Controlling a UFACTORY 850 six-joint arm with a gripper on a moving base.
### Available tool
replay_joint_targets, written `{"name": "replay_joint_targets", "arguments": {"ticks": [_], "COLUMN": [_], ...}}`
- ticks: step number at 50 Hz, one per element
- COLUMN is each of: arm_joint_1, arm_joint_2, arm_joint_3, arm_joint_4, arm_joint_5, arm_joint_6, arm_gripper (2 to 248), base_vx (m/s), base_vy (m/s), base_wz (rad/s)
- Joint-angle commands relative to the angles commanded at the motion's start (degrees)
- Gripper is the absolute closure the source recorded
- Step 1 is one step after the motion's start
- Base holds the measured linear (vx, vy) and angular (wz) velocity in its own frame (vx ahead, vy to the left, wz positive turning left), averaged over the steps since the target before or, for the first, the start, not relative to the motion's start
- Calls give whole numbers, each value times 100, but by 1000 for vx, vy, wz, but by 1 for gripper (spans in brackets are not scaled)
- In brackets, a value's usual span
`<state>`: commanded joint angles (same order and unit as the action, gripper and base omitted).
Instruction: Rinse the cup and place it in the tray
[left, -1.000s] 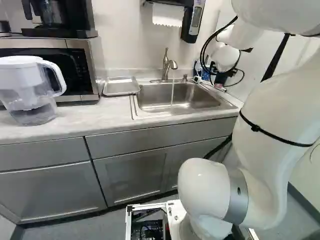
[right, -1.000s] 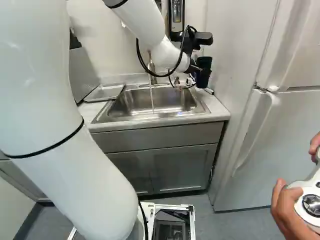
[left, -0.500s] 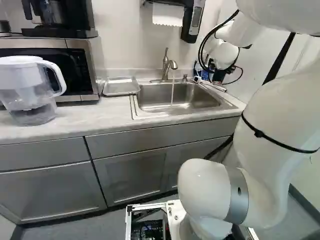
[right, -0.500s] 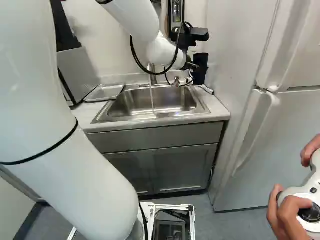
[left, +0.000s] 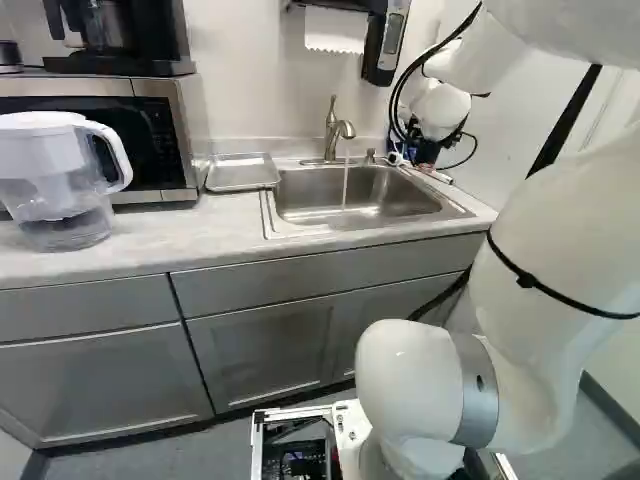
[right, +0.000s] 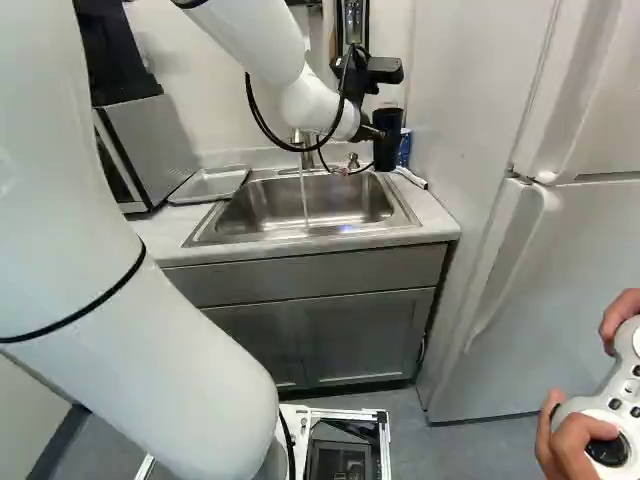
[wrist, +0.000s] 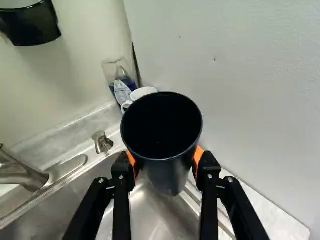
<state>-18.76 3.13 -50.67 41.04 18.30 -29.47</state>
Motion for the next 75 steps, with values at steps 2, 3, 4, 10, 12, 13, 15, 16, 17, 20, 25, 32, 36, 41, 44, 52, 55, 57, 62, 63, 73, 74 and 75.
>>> {"name": "replay_joint_targets", "arguments": {"ticks": [2,3,4,10,12,13,15,16,17,20,25,32,36,41,44,52,55,57,62,63,73,74,75], "arm_joint_1": [0,0,0,0,1,1,4,5,7,12,23,38,45,54,61,86,100,112,152,162,271,283,295], "arm_joint_2": [0,0,0,0,1,1,3,4,5,9,16,32,50,82,106,174,207,234,319,338,541,561,582], "arm_joint_3": [0,0,0,0,1,1,3,4,5,9,16,31,48,80,103,168,200,226,306,324,514,533,553], "arm_joint_4": [-34,-51,-68,-177,-216,-236,-278,-299,-320,-384,-493,-646,-734,-844,-910,-1094,-1167,-1217,-1344,-1369,-1626,-1651,-1677], "arm_joint_5": [-49,-75,-100,-259,-313,-340,-392,-416,-441,-515,-639,-813,-912,-1036,-1110,-1299,-1363,-1403,-1503,-1523,-1724,-1744,-1764], "arm_joint_6": [0,0,0,0,0,0,0,0,0,0,0,0,0,0,0,0,0,0,0,12,443,499,556], "arm_gripper": [127,127,127,127,127,127,127,127,127,127,127,127,127,127,127,127,127,127,127,127,127,127,127], "base_vx": [0,0,0,0,0,0,0,0,0,0,0,0,0,0,0,0,0,0,0,0,0,0,0], "base_vy": [0,0,0,0,0,0,0,0,0,0,0,0,0,0,0,0,0,0,0,0,0,0,0], "base_wz": [0,0,0,0,0,0,0,0,0,0,0,0,0,0,0,0,0,0,0,0,0,0,0]}}
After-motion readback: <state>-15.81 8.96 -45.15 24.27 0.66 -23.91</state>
